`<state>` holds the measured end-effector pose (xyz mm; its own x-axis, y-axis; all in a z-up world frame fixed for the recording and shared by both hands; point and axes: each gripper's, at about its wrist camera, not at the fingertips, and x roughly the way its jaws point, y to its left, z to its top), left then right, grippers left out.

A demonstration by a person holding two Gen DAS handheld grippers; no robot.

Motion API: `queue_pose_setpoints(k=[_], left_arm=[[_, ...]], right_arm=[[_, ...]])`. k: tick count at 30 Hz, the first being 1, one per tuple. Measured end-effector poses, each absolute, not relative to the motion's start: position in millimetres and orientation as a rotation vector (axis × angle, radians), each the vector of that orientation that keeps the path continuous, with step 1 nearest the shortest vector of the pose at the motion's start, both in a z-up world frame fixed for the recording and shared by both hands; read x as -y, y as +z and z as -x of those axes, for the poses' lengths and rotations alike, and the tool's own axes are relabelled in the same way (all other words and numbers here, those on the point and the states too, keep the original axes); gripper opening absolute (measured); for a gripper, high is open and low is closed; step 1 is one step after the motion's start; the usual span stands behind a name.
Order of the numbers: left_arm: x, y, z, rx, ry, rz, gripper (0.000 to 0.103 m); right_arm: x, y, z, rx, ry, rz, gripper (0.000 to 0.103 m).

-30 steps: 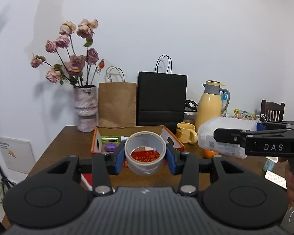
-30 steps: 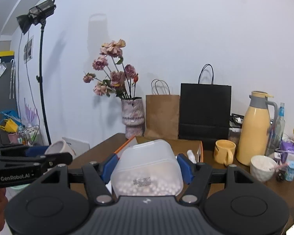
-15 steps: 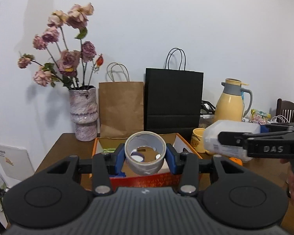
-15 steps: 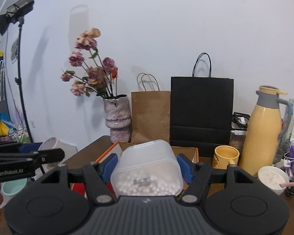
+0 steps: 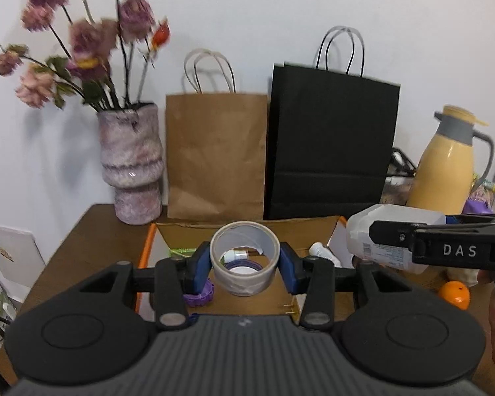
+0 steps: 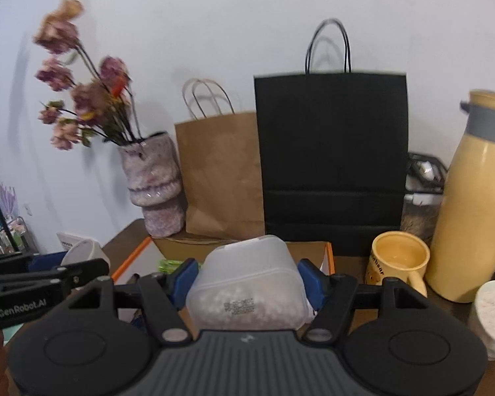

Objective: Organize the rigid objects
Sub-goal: 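Carry the tape roll over the box with left tool while right tool carries the container, then release the tape roll into the box with left tool while right tool releases the container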

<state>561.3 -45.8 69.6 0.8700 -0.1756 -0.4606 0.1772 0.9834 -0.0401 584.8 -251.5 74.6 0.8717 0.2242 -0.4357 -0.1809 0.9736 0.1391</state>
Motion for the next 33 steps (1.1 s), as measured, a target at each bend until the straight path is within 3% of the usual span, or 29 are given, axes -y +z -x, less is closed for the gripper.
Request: queue_pose_setpoints(k=[8,18,26,27,30,31,32,33], left_arm=[[52.4,29.2,-656.8,-0.838,-0.224,0.046,0.044],[75.7,-10.7,-698.6,-1.055,-0.204,-0.053,0.044],[71.7,-39.0,-723.9,-1.228,-0.148,-0.044,0.045],[70.8,-40.4,-724.8,-1.237,-0.138,-0.040,0.047],[68.1,-38.6,-724.9,-1.241,-0.120,-0.035,0.069],[67.0,-36.4,-724.4,-1.235,-0.112,-0.035,0.077],[66.1,-33.1,-722.9,-1.225,-0.107,-0.036,0.078],[64.8,-29.5,-722.3,-1.222,-0.103,-0.037,0.079]], right_arm=[[247.6,47.8,-662.6,-0.707,0.232,-0.064,0.066],[230.4,1.1,-705.2,-0.946,0.154,0.099,0.066],[233.1,-14.4,-723.1,-1.092,0.172,0.005,0.065],[232.4,-14.9,-724.3,-1.099,0.165,0.005,0.065],[228.2,-16.0,-724.9,-1.108,0.146,0.027,0.068],[228.1,-15.1,-724.9,-1.104,0.146,0.020,0.074],[228.2,-12.8,-724.6,-1.098,0.151,0.008,0.083],[227.7,-10.5,-722.3,-1.089,0.156,0.001,0.085]])
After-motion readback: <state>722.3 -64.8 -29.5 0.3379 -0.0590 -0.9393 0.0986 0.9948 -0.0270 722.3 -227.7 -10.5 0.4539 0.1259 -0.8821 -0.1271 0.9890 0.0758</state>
